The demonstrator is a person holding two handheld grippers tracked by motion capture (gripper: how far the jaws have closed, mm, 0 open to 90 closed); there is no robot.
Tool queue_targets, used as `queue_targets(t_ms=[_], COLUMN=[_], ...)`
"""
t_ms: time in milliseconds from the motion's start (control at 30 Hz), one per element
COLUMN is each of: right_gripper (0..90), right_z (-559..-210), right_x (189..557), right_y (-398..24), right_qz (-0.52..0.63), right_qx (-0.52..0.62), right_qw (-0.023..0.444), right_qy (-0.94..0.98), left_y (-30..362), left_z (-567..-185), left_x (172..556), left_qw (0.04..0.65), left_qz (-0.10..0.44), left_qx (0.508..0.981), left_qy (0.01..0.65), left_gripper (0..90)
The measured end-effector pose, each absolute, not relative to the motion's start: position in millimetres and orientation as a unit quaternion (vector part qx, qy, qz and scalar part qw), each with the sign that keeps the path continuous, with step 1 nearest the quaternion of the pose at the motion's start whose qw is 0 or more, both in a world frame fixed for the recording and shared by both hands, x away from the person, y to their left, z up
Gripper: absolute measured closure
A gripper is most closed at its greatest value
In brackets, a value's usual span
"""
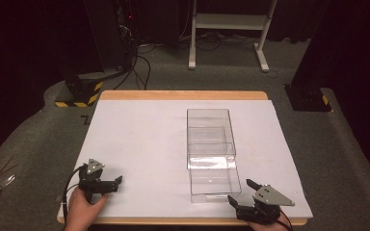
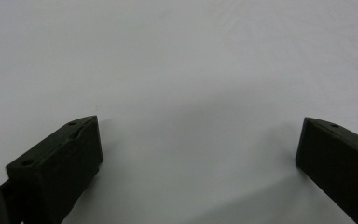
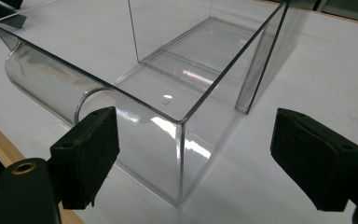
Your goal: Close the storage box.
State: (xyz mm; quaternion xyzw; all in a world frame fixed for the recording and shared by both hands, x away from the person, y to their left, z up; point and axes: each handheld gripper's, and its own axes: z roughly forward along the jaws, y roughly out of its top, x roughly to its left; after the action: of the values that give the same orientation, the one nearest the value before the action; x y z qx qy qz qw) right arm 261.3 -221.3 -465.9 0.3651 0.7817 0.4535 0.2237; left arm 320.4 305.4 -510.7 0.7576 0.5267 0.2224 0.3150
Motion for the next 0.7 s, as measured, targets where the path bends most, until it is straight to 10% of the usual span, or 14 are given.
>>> queue_targets(t_ms=[700], right_gripper=[15.8], right_z=[-475.2], right_x=[280.9], right_y=[-208.4], right_qz=[0.443], right_qx=[0.38], right_qw=[0.234], right_qy=[0.777], left_y=[305.5], left_z=[-510.7], left_x=[320.5], left_qw=[0.315], left_qz=[0.222], left_qx=[0.758], left_qy=[0.527], left_gripper=[0.6])
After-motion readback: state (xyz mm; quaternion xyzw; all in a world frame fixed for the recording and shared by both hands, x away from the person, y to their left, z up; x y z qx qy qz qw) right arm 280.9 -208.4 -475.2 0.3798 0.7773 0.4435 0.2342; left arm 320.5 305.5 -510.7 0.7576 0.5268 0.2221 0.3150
